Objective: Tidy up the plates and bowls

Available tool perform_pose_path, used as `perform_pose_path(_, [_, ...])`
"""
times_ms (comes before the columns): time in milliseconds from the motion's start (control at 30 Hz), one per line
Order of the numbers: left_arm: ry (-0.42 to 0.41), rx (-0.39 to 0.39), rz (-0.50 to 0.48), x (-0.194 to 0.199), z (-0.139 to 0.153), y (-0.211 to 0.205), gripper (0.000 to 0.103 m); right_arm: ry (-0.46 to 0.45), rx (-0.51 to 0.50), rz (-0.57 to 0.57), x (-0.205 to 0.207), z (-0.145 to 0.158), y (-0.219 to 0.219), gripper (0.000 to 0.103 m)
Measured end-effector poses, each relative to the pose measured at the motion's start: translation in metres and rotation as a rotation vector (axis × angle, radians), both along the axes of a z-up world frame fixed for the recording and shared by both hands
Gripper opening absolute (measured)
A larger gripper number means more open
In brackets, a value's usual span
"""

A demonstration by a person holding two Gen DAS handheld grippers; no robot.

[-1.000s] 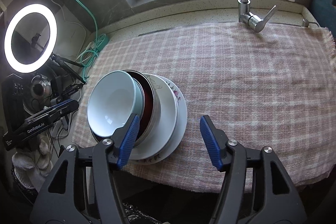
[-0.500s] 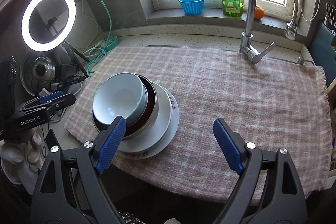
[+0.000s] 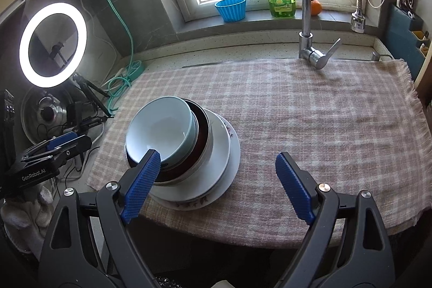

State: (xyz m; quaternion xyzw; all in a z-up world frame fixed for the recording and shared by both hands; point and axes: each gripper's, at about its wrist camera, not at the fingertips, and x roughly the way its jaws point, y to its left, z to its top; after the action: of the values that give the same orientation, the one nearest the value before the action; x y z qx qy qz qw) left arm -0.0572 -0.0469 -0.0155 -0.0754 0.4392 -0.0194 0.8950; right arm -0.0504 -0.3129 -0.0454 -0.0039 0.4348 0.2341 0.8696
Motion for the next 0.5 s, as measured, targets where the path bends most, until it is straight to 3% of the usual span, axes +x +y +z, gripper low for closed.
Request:
perform_pose_path(233, [-0.016,0.003,-0.035,-0.004,-0.001,0.001,0.072,-0.011,-0.007,-0.022,-0.012,-0.002,0.004,0.09])
perform_pose_path(333, [-0.023,0.008,-0.049,-0.005,0.001,0.0,0.072,-0.019,-0.003,-0.031,-0.014,0.0,0.006,0.097])
perform_pose_path(500, [-0.034,0.009,-0.055,-0.005,0.002,0.003,0.072,-0.034,-0.007,-0.03,-0.018,0.004,0.009,0.097])
